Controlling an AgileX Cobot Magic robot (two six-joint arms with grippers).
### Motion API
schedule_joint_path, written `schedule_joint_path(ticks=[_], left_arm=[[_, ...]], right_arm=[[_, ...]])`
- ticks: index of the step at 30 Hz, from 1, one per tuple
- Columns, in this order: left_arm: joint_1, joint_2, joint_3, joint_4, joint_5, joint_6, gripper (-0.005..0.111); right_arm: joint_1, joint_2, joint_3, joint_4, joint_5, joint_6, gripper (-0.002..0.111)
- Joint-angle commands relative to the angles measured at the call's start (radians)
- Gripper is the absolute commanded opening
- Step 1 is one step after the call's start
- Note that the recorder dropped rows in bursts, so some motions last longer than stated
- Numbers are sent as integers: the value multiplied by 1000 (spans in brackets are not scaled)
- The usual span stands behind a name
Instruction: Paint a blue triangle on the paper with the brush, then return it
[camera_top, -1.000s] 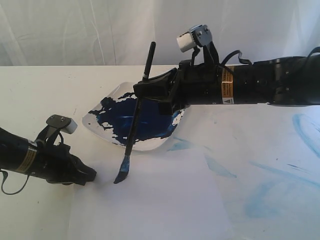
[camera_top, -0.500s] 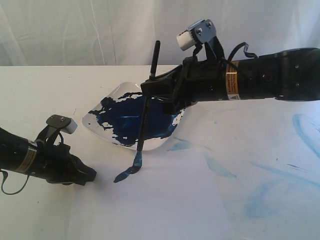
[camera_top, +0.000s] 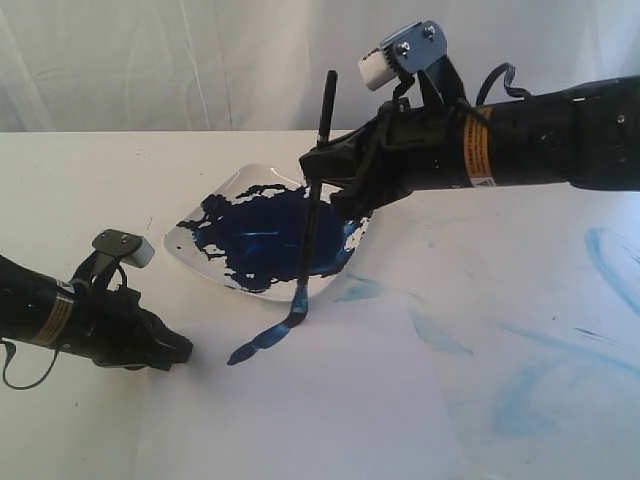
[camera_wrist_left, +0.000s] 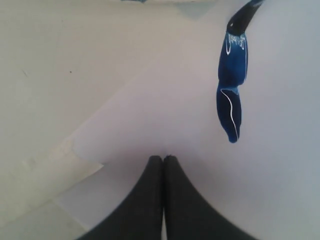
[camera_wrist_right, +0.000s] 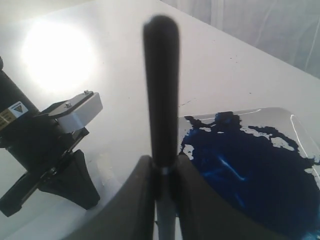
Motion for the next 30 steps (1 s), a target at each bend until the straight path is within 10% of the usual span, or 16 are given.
schedule_joint_path(ticks=[1,30], left_arm=[[-4,10,4,17,13,1,0],[-4,10,4,17,13,1,0]], right_arm=[[-4,-19,2,-64,50,58,0],[-4,-174,2,-219,-76,262,0]])
